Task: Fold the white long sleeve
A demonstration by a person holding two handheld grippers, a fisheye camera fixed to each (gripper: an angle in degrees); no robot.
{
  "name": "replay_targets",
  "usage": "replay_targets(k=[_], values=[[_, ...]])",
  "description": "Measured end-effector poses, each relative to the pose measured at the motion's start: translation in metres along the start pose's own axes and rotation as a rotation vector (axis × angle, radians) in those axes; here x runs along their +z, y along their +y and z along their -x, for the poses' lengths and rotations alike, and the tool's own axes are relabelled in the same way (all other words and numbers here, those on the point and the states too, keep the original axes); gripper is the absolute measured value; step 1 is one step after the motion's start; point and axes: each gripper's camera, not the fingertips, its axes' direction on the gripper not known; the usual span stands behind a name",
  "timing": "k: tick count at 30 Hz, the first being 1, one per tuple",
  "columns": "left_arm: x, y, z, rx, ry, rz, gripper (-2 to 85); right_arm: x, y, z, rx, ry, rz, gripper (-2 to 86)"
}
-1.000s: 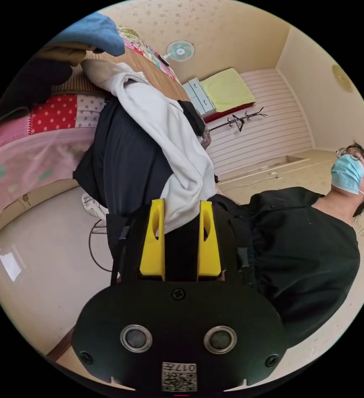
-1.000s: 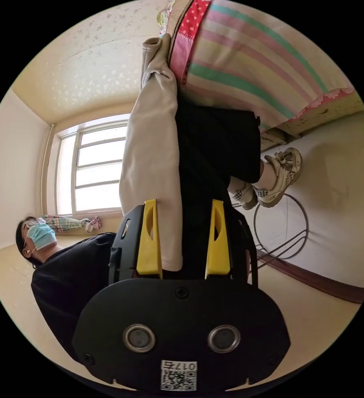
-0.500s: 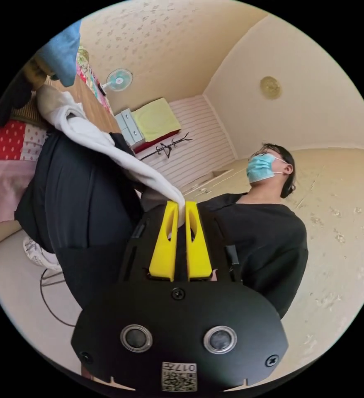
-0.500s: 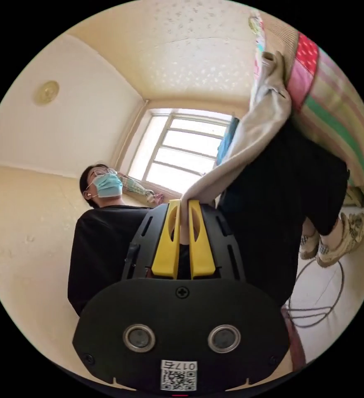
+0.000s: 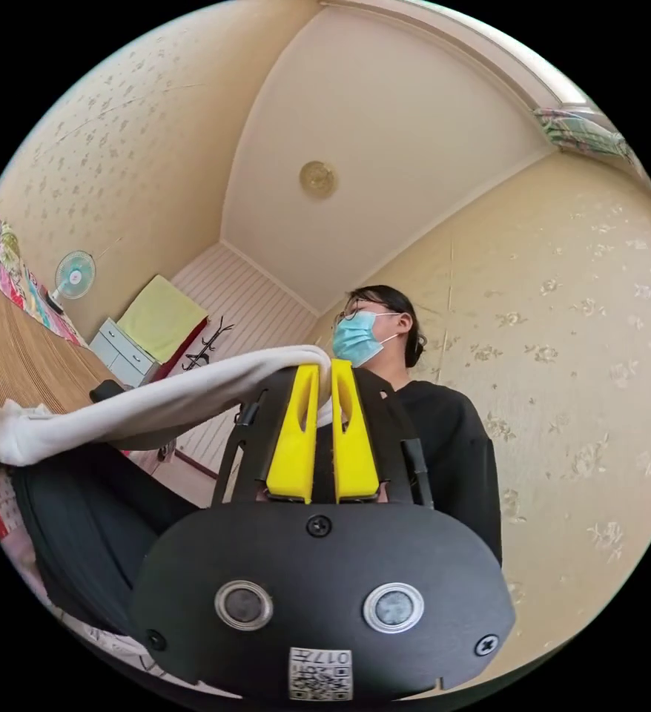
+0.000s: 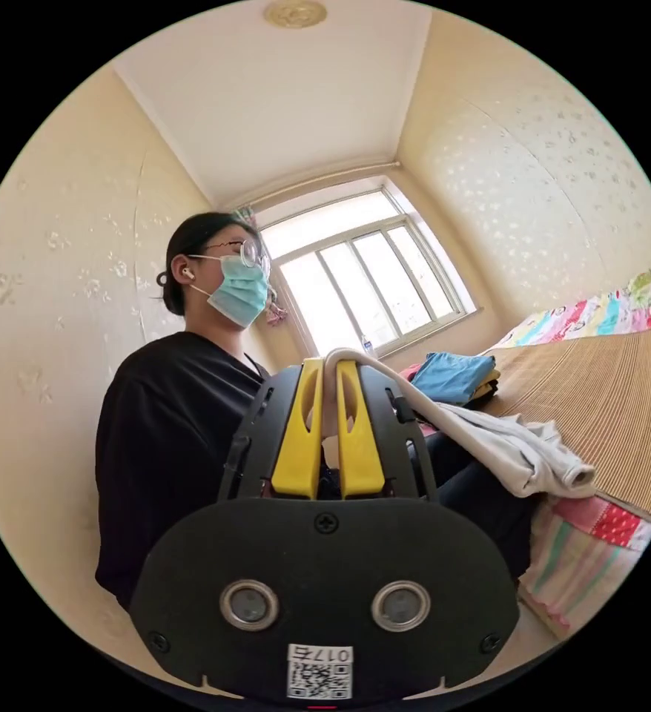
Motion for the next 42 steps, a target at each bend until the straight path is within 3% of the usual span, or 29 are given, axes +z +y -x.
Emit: replay_targets(k=[8,15,16,20,24,25,29,32,35,39,42], values=[[0.043,-0.041,-0.083,0.080,-0.035,0.031,3.1,0.028,-0.012,0.093,-0.268,0.014,0.077,2.2],[0.060,-0.073,-0.063,0.106,0.043,0.006,3.3,0.052,-0.018,0.108,-0.357,-0.053,0.029,1.8],[0.056,-0.074,-0.053,0.074,0.020,-0.010,3.3,0.058,-0.017,0.100,-0.330,-0.020,0.049,1.8],[-0.002,-0.044,0.067,-0.373,-0.184,-0.244,3.6,0.077,-0.008,0.039,-0.086,0.067,0.111,1.7],[-0.058,0.017,0.190,-0.687,-0.342,-0.429,3.7,0.094,0.031,-0.093,0.418,0.249,0.169,1.6],[-0.062,0.021,0.205,-0.708,-0.354,-0.447,3.7,0.094,0.044,-0.130,0.537,0.287,0.155,1.6],[-0.086,0.014,0.306,-0.756,-0.426,-0.551,4.9,0.080,0.061,-0.205,0.632,0.339,-0.061,1.5],[-0.094,-0.006,0.376,-0.678,-0.443,-0.485,10.9,0.072,0.075,-0.258,0.757,0.468,-0.205,1.9],[-0.091,-0.013,0.394,-0.655,-0.606,-0.405,17.2,0.103,0.079,-0.285,0.774,0.475,-0.129,4.8],[-0.083,-0.009,0.386,-0.624,-0.852,-0.274,16.9,0.152,0.098,-0.293,0.766,0.550,0.066,12.1],[-0.091,0.007,0.403,-0.663,-0.937,-0.244,16.9,0.173,0.125,-0.307,0.826,0.542,0.087,13.3]])
